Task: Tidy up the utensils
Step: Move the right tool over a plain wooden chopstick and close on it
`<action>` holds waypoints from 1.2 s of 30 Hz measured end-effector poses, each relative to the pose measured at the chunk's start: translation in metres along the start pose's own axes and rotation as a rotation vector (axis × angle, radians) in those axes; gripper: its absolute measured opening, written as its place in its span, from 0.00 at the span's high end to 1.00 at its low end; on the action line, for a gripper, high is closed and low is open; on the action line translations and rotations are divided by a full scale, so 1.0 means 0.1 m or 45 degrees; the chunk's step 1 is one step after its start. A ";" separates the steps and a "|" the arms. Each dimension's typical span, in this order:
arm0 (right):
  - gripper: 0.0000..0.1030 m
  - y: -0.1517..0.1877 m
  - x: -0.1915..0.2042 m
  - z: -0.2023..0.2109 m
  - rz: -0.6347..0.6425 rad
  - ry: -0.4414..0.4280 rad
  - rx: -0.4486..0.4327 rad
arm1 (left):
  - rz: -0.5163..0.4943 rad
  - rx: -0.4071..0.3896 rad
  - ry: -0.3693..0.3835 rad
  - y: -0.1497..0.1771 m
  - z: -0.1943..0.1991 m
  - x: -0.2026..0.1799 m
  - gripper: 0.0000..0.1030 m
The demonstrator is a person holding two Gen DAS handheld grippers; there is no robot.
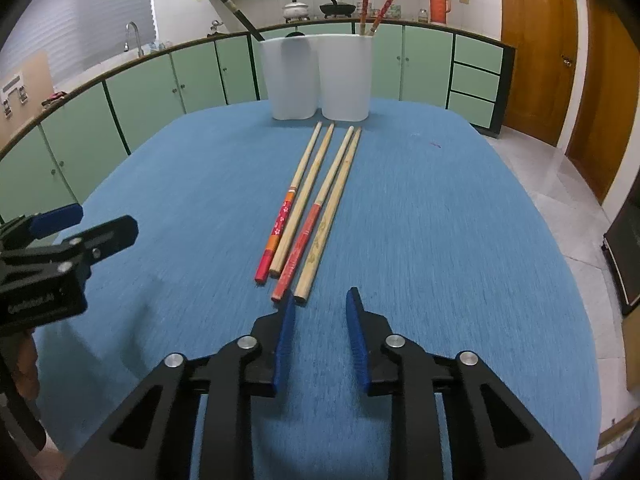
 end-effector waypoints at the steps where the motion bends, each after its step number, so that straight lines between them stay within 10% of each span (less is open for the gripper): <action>1: 0.82 -0.01 -0.01 -0.01 -0.007 0.003 0.003 | -0.001 0.002 0.003 0.00 -0.01 -0.01 0.10; 36: 0.97 -0.06 -0.39 0.13 -0.117 -0.044 -0.024 | -0.116 0.137 0.156 0.12 -0.27 -0.97 0.28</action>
Point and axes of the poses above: each gripper's, at about its wrist camera, not at the fingertips, and z roughly against the way its jaws point, x to its left, y to its underside, the point moved 10 cm from there along -z, roughly the way its jaws point, and after that the axes turned 5 degrees about x, right-handed, at the moved point
